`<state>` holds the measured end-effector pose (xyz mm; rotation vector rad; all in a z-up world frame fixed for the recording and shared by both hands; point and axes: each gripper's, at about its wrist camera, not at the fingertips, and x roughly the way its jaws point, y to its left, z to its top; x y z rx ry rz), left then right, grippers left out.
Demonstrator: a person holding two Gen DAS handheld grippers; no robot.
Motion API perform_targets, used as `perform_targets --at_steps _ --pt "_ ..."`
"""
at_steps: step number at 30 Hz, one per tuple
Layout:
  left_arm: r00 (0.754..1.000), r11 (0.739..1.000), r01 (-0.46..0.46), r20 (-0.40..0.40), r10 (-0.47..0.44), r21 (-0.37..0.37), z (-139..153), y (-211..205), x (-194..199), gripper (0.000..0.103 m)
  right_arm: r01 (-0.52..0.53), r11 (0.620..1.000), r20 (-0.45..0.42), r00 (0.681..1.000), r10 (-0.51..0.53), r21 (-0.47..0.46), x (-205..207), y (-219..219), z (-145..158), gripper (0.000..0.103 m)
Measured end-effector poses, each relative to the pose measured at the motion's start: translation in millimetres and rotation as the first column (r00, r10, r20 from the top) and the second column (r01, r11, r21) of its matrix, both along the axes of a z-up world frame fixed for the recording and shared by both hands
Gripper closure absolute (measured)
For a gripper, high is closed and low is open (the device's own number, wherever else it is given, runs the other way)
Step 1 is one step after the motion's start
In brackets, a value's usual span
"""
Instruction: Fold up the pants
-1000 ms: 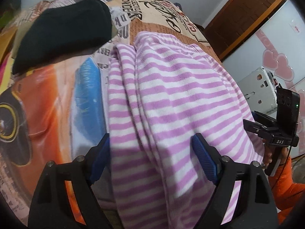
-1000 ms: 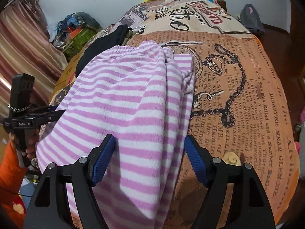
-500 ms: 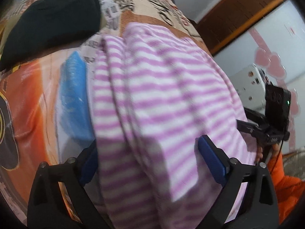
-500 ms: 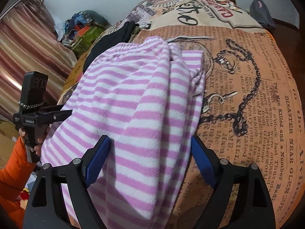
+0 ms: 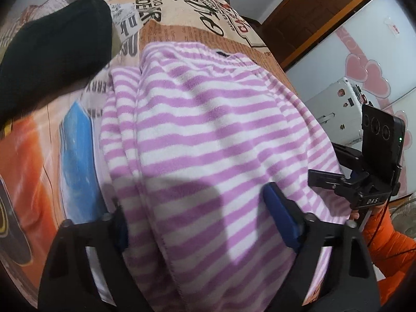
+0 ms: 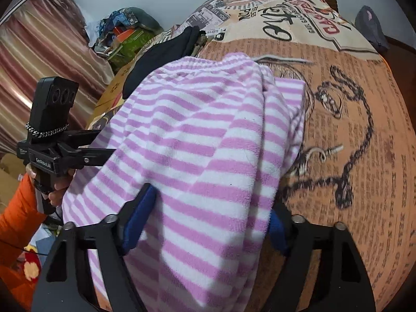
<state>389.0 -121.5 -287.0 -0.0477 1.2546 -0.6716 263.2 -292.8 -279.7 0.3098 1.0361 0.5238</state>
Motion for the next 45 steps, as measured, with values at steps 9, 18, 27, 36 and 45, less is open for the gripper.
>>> perform_targets --at_steps 9,18,27,36,45 --pt "0.988 0.999 -0.015 0.154 0.007 0.049 33 -7 -2 0.075 0.040 0.999 0.085 0.996 -0.037 -0.031 5 -1 24 0.073" --pt "0.948 1.000 -0.028 0.319 0.023 0.013 82 -5 -15 0.077 0.062 0.995 0.231 0.972 -0.041 -0.083 0 11 75 0.075" --pt "0.885 0.995 -0.092 0.455 0.101 -0.042 148 37 3 0.077 0.056 0.995 0.370 0.929 -0.022 -0.081 25 32 130 0.075" --pt "0.822 0.983 -0.180 0.542 0.176 -0.046 186 92 65 0.077 0.013 0.996 0.481 0.876 0.029 -0.084 96 78 160 0.075" --pt "0.791 0.966 -0.256 0.570 0.224 -0.025 167 152 158 0.077 -0.020 0.996 0.531 0.845 0.065 -0.091 183 126 154 0.075"
